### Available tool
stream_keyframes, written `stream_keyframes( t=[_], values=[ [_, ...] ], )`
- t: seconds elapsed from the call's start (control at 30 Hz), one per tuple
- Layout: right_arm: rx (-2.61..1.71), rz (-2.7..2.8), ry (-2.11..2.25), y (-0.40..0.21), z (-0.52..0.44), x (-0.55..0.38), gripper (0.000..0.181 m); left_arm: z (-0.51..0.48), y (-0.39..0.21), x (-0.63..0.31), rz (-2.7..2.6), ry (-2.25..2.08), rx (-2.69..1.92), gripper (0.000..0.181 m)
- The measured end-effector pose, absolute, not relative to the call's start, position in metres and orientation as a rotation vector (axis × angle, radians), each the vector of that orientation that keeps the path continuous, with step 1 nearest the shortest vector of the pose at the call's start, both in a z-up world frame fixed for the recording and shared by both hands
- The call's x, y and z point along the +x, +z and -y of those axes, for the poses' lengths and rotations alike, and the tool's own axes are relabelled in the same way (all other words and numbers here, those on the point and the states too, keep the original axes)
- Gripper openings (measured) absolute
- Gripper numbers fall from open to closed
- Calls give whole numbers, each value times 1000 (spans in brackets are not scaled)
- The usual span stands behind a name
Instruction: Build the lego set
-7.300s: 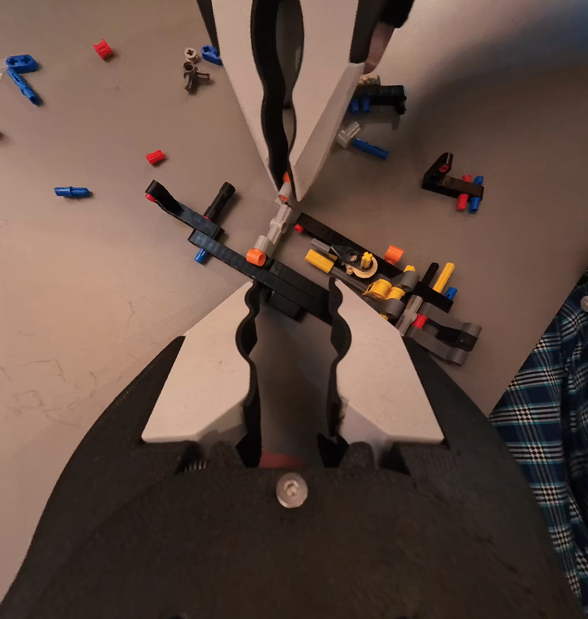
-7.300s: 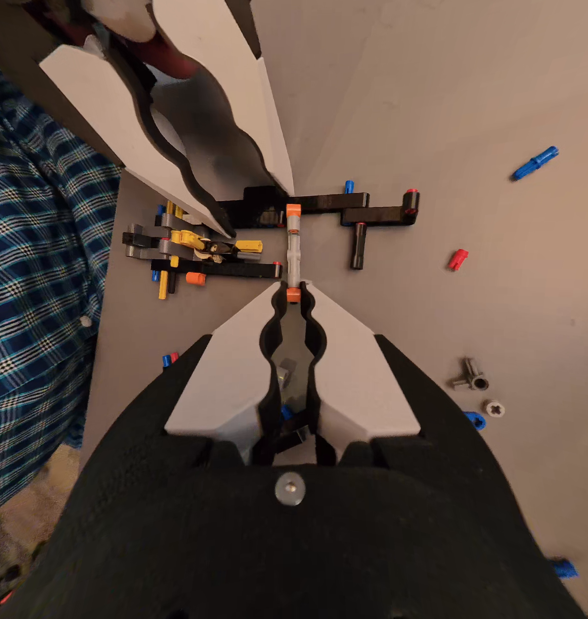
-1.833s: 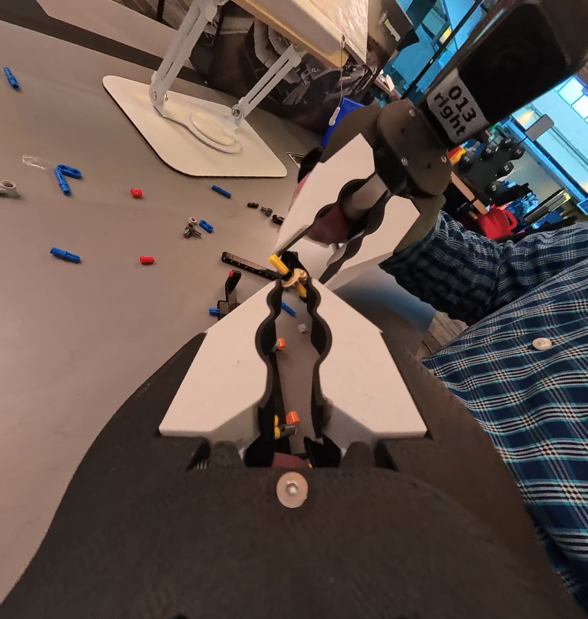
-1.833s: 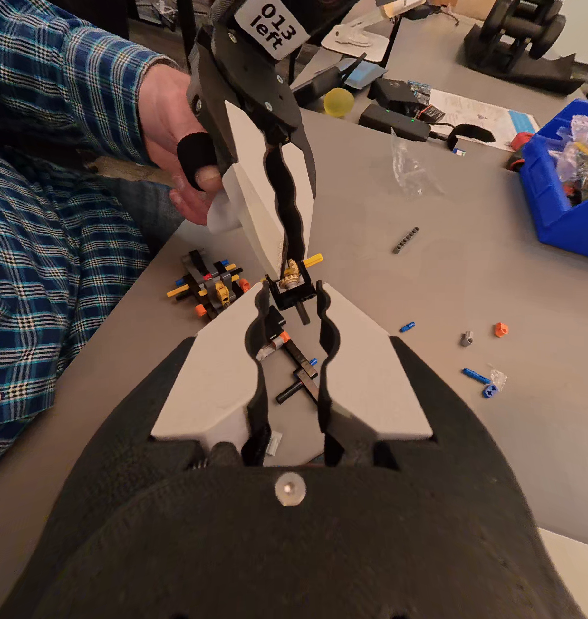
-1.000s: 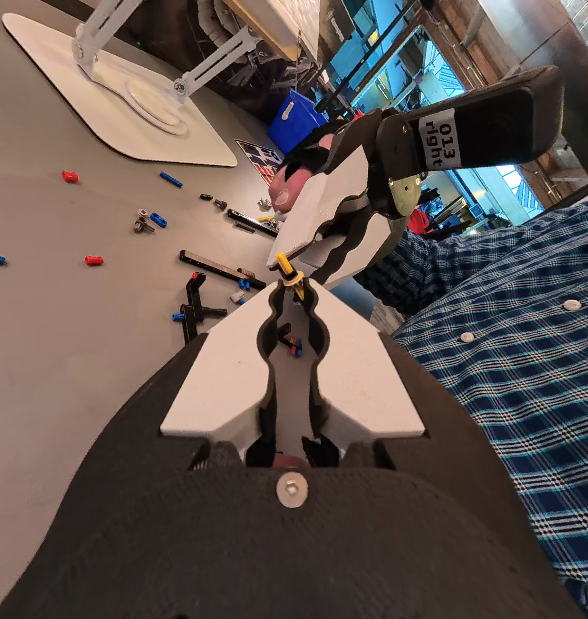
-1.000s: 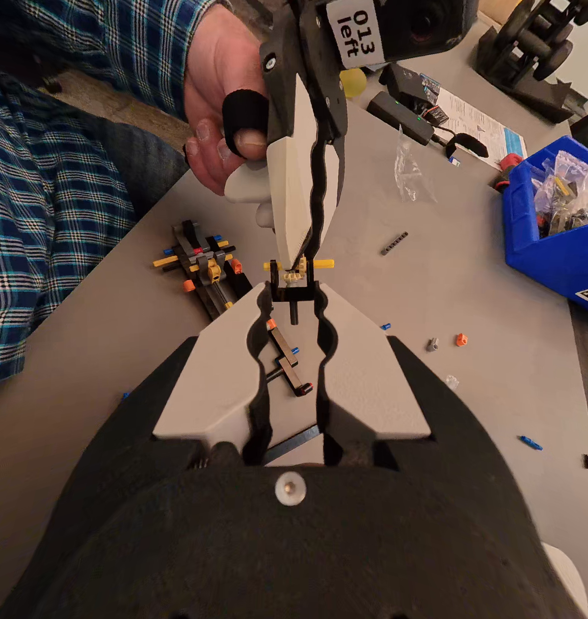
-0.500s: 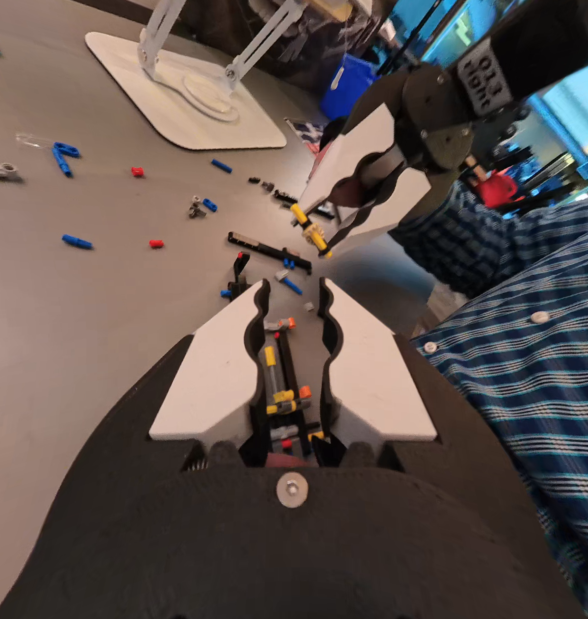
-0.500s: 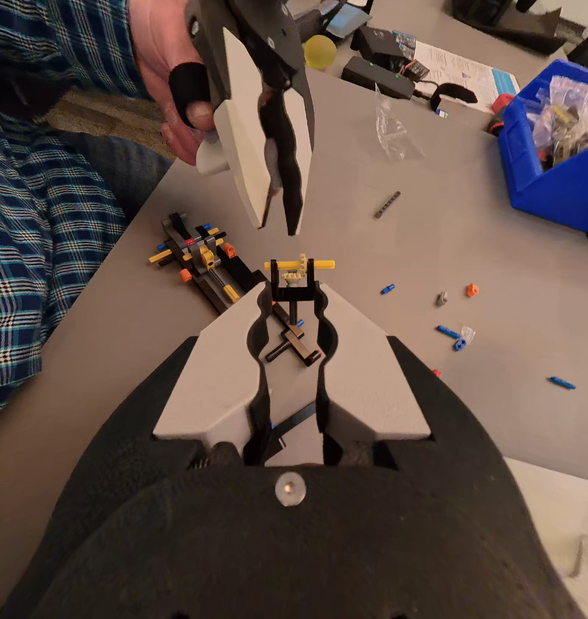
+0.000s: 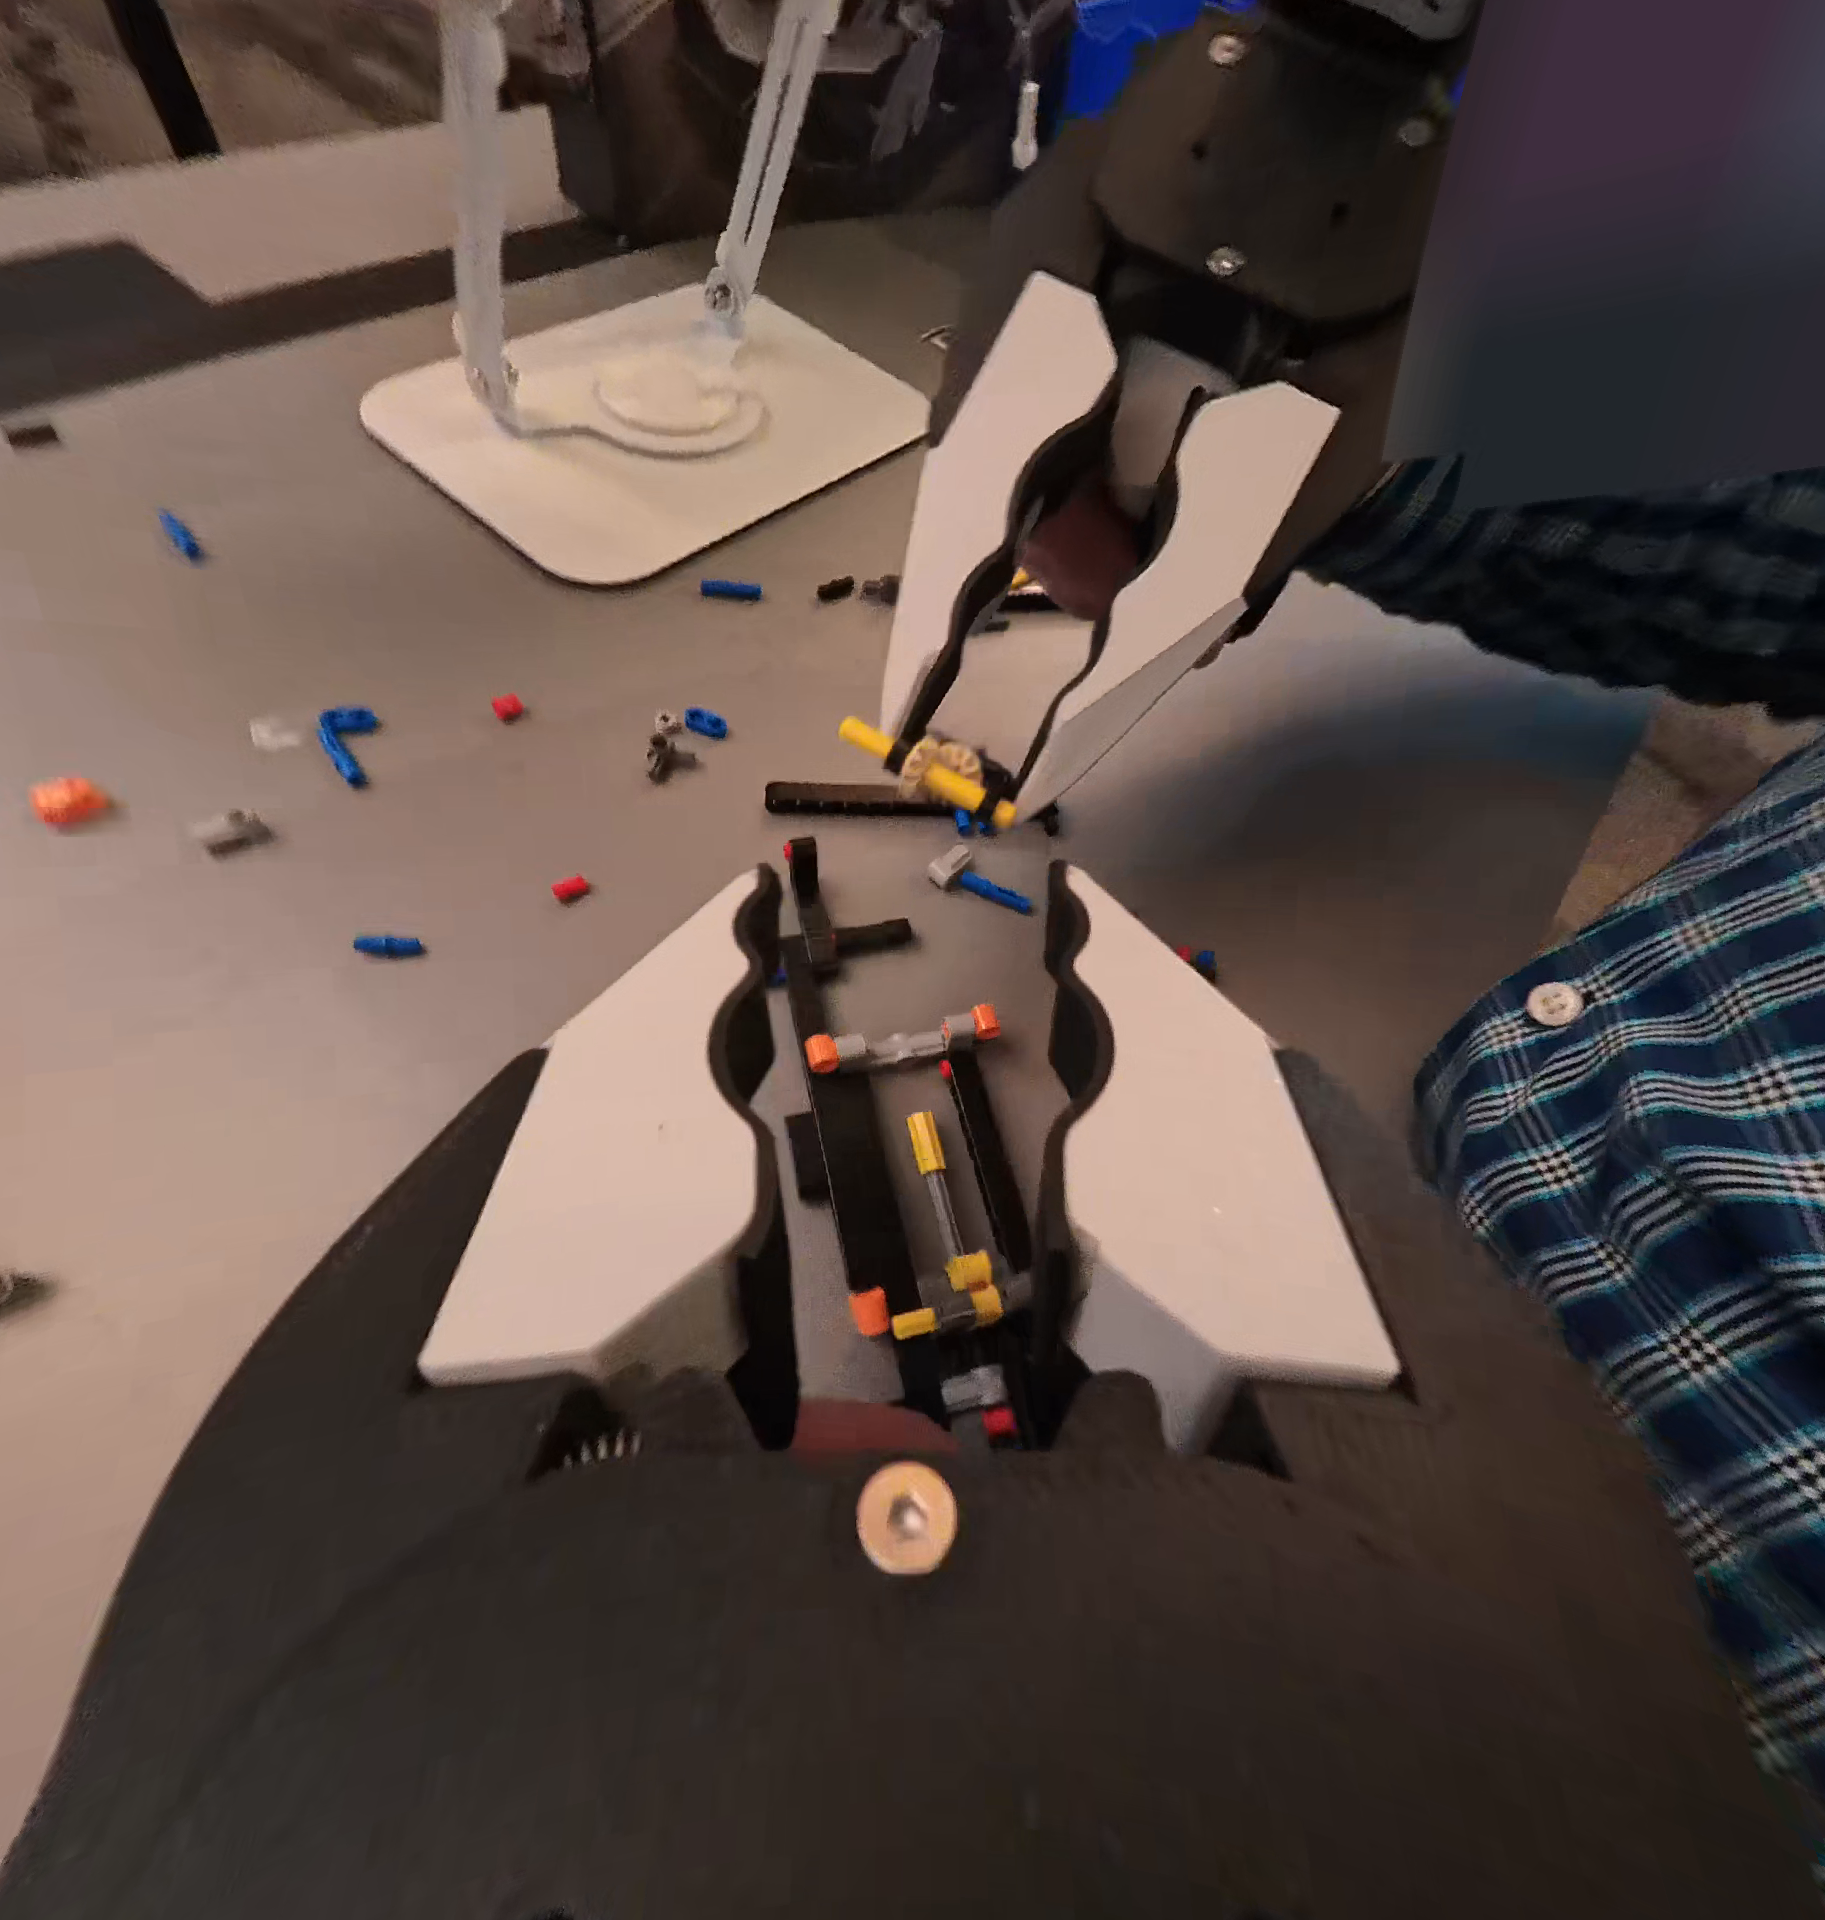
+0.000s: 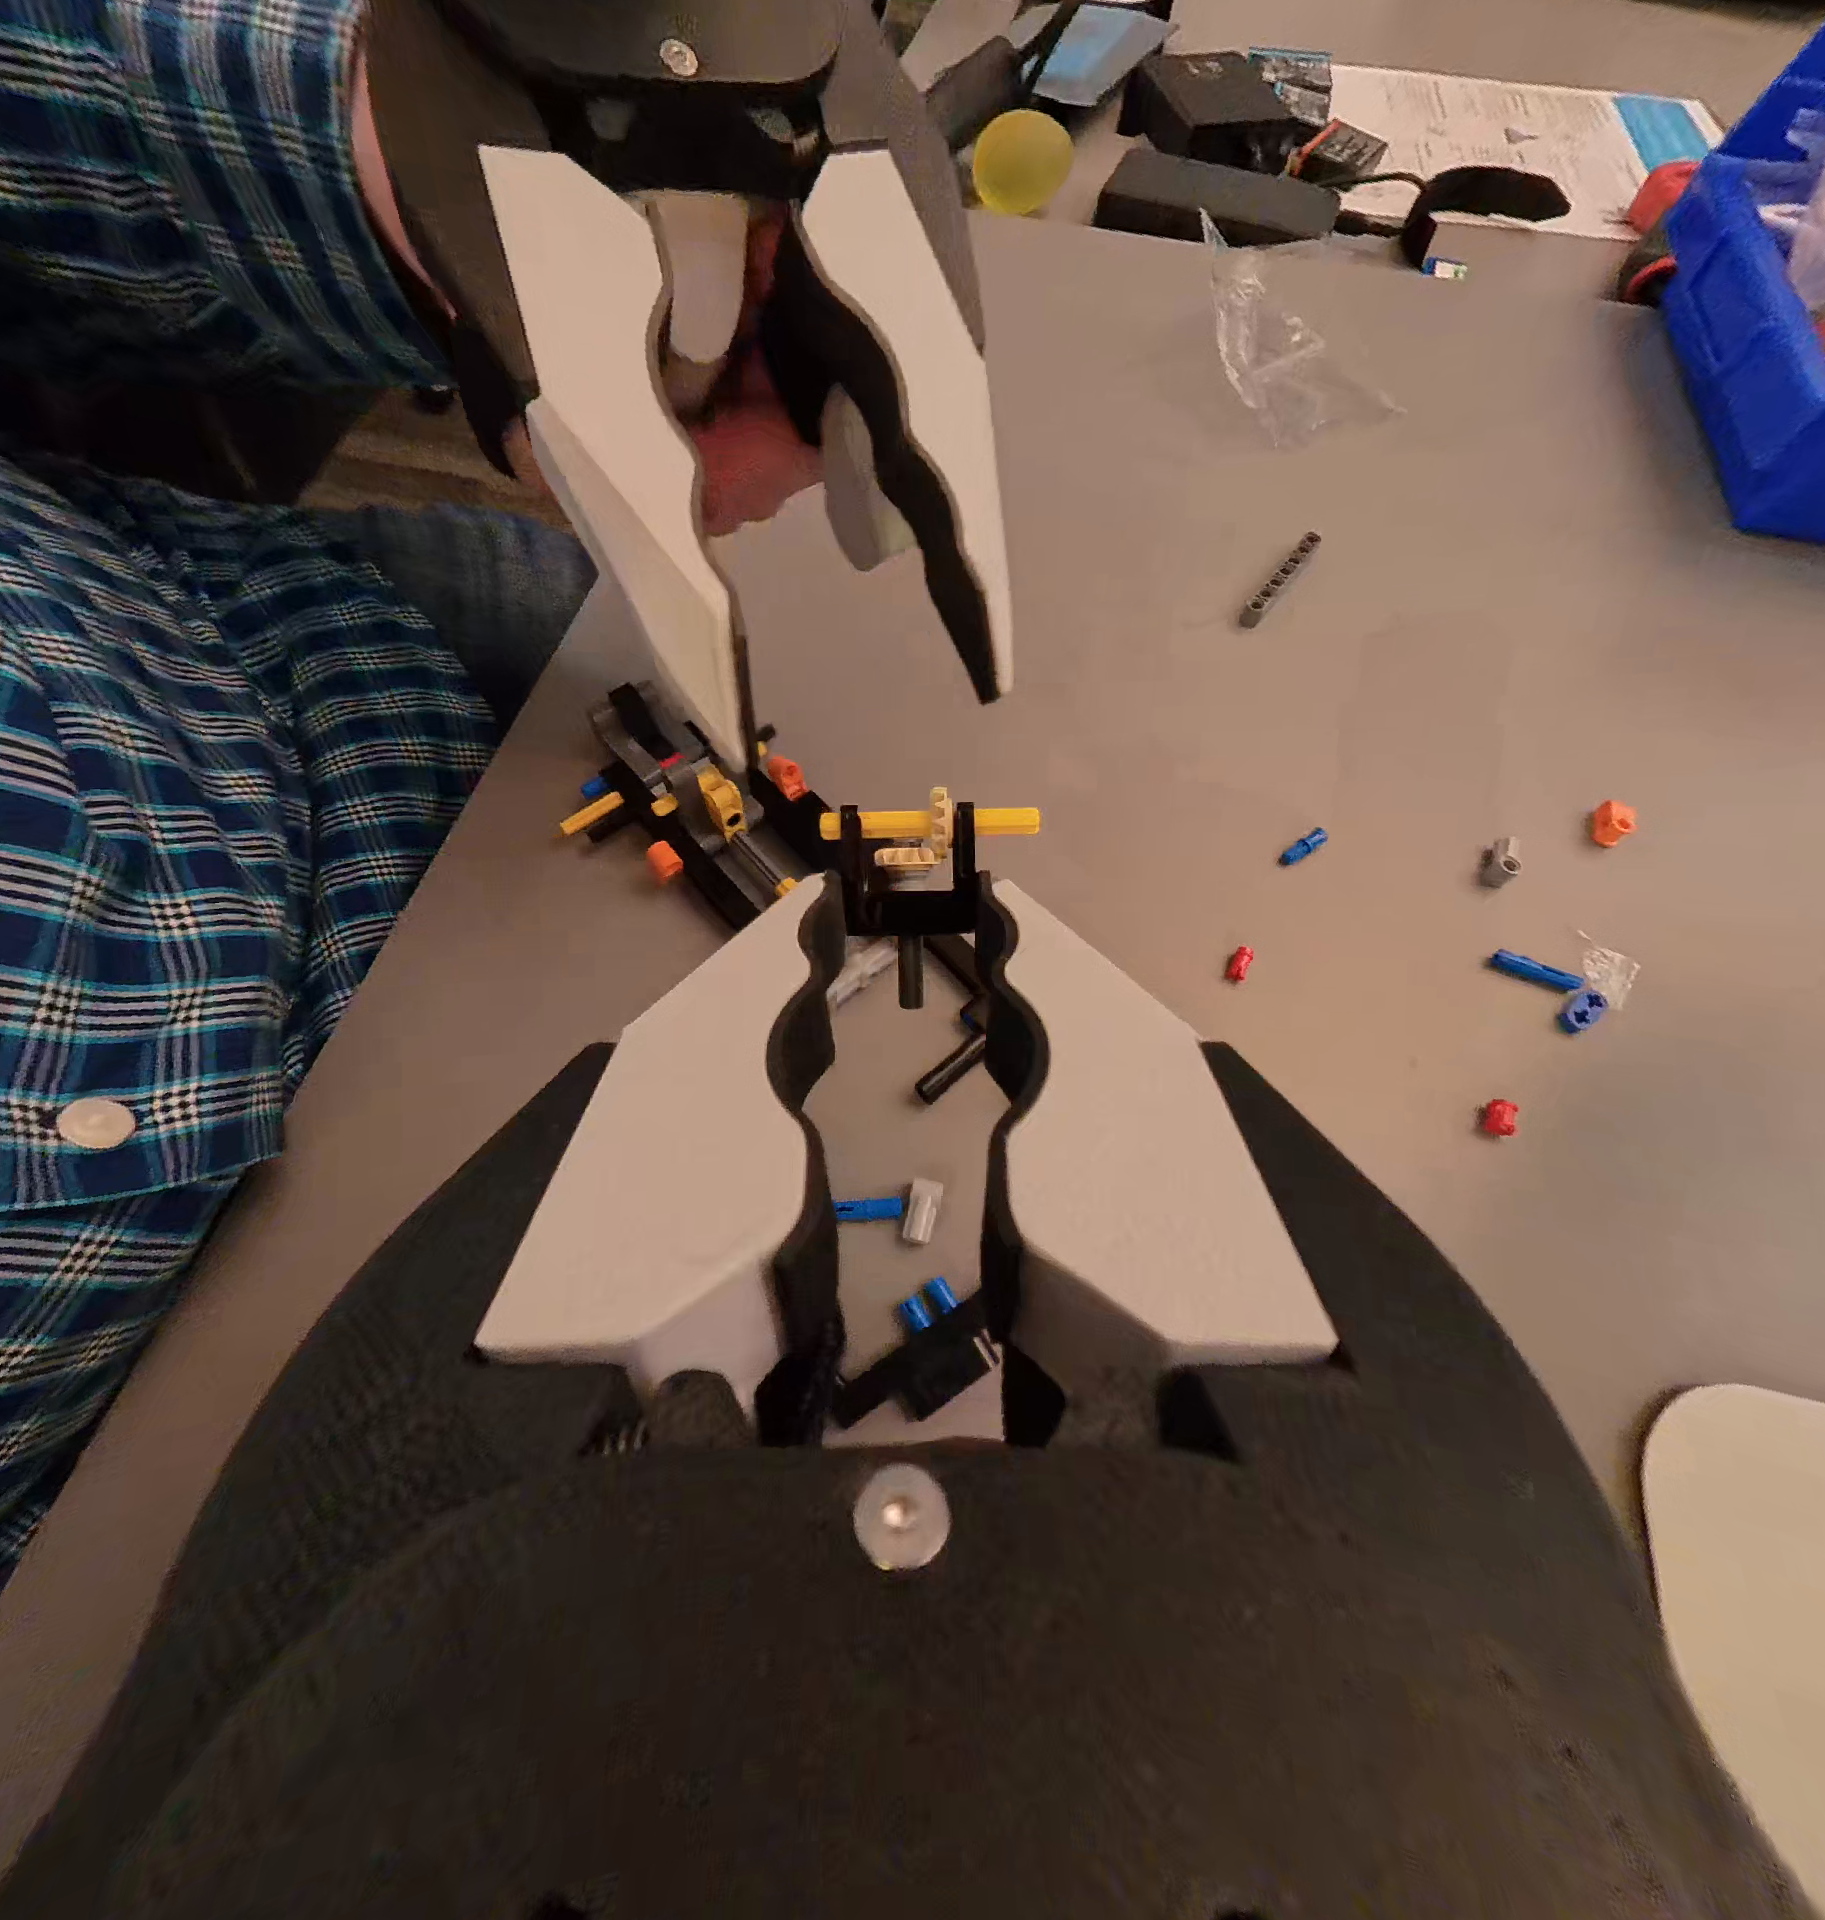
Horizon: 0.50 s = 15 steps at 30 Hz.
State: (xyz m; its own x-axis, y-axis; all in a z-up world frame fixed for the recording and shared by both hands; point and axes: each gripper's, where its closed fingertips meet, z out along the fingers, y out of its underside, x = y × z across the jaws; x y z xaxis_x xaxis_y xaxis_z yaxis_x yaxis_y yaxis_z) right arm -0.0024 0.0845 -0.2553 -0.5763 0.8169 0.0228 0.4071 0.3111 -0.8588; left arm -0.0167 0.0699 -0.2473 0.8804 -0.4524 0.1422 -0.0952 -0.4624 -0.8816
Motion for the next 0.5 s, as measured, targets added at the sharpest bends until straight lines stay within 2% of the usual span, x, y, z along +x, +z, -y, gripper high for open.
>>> stream_keyframes(
  t=[0.27, 0.5],
  values=[
    [-1022, 2171, 1195, -252, -74, -2, 22, -80, -241, -1, -549, -330, -1955, 57],
    [-1040, 2189, 1195, -257, -70, 0, 22, -78, -248, 7, -594, -291, -1939, 48]
  ],
)
